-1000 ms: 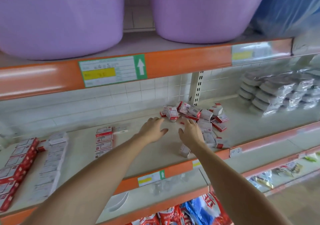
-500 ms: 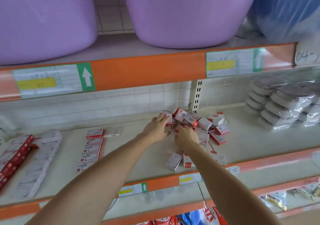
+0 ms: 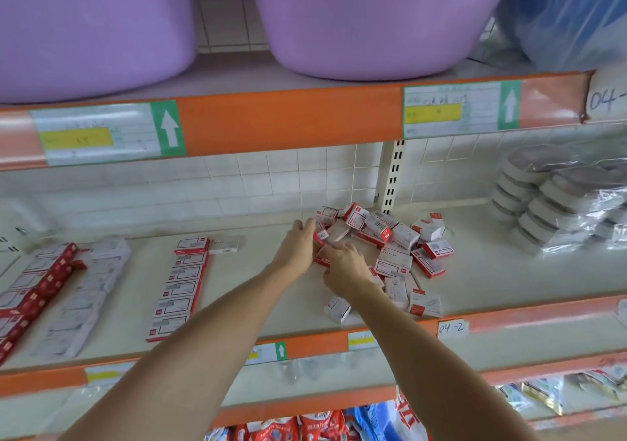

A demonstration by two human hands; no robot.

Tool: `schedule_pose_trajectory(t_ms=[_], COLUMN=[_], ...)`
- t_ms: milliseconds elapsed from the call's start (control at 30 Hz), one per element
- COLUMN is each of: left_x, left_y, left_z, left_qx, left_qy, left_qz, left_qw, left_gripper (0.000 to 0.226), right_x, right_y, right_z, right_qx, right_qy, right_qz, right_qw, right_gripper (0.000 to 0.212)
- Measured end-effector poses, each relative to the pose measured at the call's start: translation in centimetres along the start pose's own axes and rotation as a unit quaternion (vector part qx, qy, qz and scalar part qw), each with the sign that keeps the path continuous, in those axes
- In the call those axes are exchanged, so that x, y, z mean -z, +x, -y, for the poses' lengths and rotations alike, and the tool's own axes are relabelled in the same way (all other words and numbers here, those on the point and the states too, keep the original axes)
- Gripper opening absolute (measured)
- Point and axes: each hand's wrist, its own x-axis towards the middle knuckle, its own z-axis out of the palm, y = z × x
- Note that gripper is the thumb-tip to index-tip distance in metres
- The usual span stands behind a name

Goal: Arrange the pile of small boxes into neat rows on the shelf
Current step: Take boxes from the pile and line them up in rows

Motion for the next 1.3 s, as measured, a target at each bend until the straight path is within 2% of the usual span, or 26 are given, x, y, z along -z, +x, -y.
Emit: schedule_pose_trajectory(t_ms=[100, 233, 367, 500, 600, 667, 833, 1033, 1167, 1300], left_x=[0.1, 1.1, 1.6, 1.7, 1.4, 1.1, 1.2, 0.2, -0.7, -1.3], left_y=[-1.8, -4.1, -5.7, -6.1, -6.4, -6.7, -7.0, -7.7, -8.0, -8.6], left_z=[2.0, 5.6, 8.0, 8.2, 7.9, 7.7, 7.9, 9.1, 9.5, 9.9], left_qx=[0.042, 0.083, 0.080, 0.101, 0.126, 0.126, 0.140, 0.132, 0.125, 0.112], left_qy=[0.022, 0.056, 0.003, -0.063, -0.133, -0.142, -0.087, -0.005, 0.018, -0.043], left_qz=[0.006, 0.001, 0.023, -0.023, -0.049, -0.041, 0.017, 0.011, -0.018, -0.074], left_qw=[0.999, 0.995, 0.997, 0.993, 0.982, 0.981, 0.986, 0.991, 0.992, 0.990], left_gripper=[0.035, 0.032, 0.042, 0.029, 0.028, 0.028, 0.048, 0.069, 0.061, 0.052], right_x=[-0.3, -1.2, -2.5, -3.0, -3.1, -3.2, -3.5, -3.8, -3.9, -3.9], right_y=[0.4, 1.2, 1.4, 1.4, 1.1, 0.7, 0.3, 0.0, -0.1, -0.2], right_z=[0.5, 1.6, 3.1, 3.6, 3.4, 3.3, 3.7, 3.7, 3.7, 3.5], right_qx=[0.002, -0.009, -0.038, -0.027, -0.024, -0.018, 0.004, 0.008, 0.007, 0.008], right_qy=[0.024, 0.078, 0.129, 0.152, 0.160, 0.156, 0.098, 0.080, 0.074, 0.089], right_qz=[0.010, 0.040, 0.062, 0.046, 0.039, 0.033, 0.020, 0.016, 0.002, -0.002], right_qw=[1.000, 0.996, 0.989, 0.987, 0.986, 0.987, 0.995, 0.997, 0.997, 0.996], right_gripper=[0.041, 0.042, 0.049, 0.043, 0.044, 0.045, 0.046, 0.048, 0.047, 0.045])
